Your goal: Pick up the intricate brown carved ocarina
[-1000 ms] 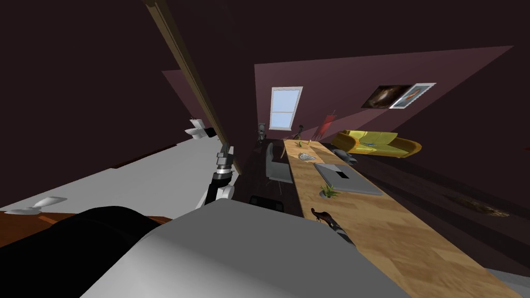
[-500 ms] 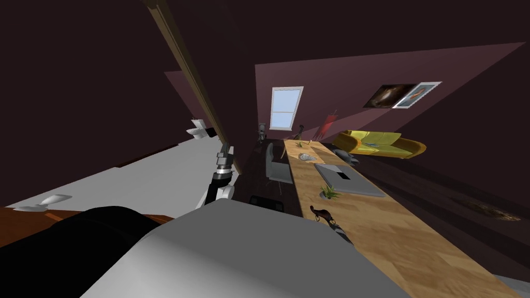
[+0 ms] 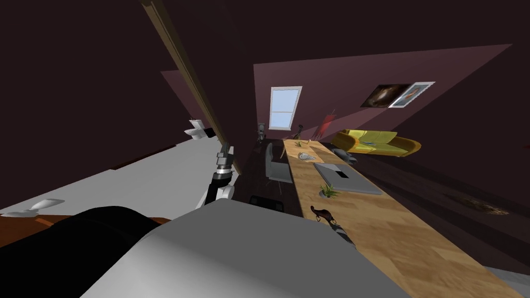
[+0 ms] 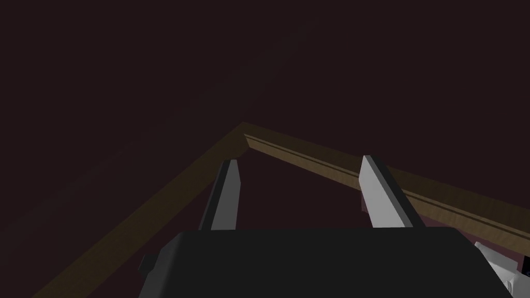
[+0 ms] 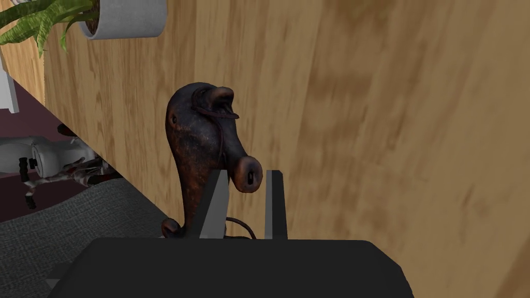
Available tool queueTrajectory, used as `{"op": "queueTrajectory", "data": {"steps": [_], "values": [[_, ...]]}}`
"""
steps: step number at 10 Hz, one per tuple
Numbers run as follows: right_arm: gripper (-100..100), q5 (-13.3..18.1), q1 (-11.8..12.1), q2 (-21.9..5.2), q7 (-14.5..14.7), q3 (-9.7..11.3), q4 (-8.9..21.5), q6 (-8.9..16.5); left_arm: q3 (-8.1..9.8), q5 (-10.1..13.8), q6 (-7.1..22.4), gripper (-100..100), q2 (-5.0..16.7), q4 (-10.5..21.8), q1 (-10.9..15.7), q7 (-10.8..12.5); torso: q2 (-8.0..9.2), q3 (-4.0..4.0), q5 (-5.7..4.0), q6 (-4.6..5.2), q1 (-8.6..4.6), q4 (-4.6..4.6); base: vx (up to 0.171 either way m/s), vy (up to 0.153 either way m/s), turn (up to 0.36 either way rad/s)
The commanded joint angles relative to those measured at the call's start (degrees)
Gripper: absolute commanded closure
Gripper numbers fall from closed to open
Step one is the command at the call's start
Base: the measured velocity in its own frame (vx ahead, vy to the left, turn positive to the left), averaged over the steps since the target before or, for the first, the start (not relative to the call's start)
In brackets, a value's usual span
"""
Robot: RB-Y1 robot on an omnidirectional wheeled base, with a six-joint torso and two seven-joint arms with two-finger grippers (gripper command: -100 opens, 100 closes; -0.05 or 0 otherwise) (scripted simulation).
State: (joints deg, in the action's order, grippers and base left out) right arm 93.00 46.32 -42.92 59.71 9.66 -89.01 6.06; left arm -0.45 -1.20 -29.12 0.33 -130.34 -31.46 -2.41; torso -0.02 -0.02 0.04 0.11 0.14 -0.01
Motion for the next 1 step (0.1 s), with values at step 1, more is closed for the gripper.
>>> {"op": "queueTrajectory", "data": {"steps": [1], "values": [[0, 0.00, 0.00, 0.00, 0.00, 0.00, 0.00, 0.00, 0.00, 0.00, 0.00, 0, 0.00, 0.00, 0.00, 0.00, 0.00, 0.00, 0.00, 0.00, 0.00, 0.00, 0.000, 0.000, 0.000]]}}
